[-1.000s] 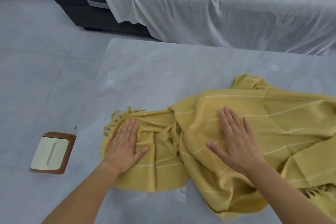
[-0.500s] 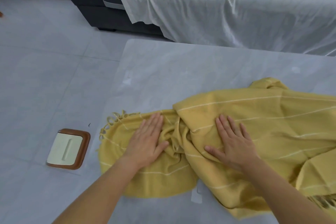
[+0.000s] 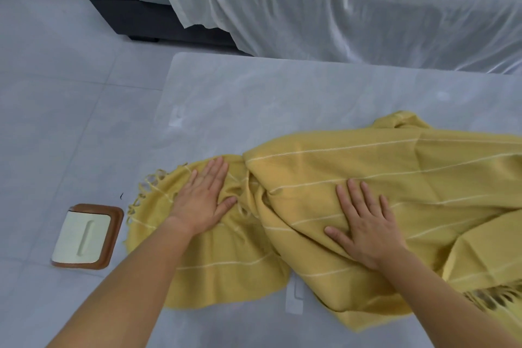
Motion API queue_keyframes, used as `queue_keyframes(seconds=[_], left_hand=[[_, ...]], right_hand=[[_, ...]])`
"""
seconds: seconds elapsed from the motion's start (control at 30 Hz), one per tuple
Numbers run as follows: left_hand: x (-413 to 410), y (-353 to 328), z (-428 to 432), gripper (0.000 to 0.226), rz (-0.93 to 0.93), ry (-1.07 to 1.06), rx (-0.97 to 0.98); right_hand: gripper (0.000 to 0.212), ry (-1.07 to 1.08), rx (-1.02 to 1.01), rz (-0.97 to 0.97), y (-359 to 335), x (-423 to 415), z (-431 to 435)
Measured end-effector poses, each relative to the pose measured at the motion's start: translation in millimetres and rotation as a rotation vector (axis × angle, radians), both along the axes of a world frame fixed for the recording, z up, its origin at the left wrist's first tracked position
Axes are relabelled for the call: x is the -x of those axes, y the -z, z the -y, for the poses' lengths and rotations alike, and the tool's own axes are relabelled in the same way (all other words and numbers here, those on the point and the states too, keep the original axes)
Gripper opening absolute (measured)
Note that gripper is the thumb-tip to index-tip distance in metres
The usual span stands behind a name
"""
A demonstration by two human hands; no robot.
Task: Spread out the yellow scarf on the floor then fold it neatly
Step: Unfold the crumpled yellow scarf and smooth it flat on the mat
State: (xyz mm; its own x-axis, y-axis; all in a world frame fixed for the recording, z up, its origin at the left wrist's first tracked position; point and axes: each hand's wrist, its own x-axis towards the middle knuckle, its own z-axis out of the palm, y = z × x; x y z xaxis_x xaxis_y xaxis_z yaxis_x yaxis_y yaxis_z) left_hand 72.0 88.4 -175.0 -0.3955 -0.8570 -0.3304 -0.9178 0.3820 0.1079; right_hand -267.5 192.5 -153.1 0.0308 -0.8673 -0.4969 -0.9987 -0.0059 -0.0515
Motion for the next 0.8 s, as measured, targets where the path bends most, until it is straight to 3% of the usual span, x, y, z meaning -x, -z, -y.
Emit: queue_keyframes(seconds=[0.2,0.3,0.47,0.8], left_hand=[[-14.8,-1.4,13.5,0.090,0.075,-0.019,0.012],[-9.2,-7.3,9.0,0.084,0.027,-0.015,0.010],[6.7,-10.5,-20.2,0.078,-0.013,0.337,0.013],[1.1,-2.4,-9.5,0.091,0.030,0.091,-0.012]], right_hand=[[0.090,0.003,0.010,-0.025,5.4,-0.2,2.8],[0.091,0.013,0.034,-0.023,7.5,-0.6,1.3],[0.081,0.039,0.119,-0.034,15.7,-2.0,-1.5],[0.061,0.015,0.178,-0.003,20.3,31.7,-21.2]])
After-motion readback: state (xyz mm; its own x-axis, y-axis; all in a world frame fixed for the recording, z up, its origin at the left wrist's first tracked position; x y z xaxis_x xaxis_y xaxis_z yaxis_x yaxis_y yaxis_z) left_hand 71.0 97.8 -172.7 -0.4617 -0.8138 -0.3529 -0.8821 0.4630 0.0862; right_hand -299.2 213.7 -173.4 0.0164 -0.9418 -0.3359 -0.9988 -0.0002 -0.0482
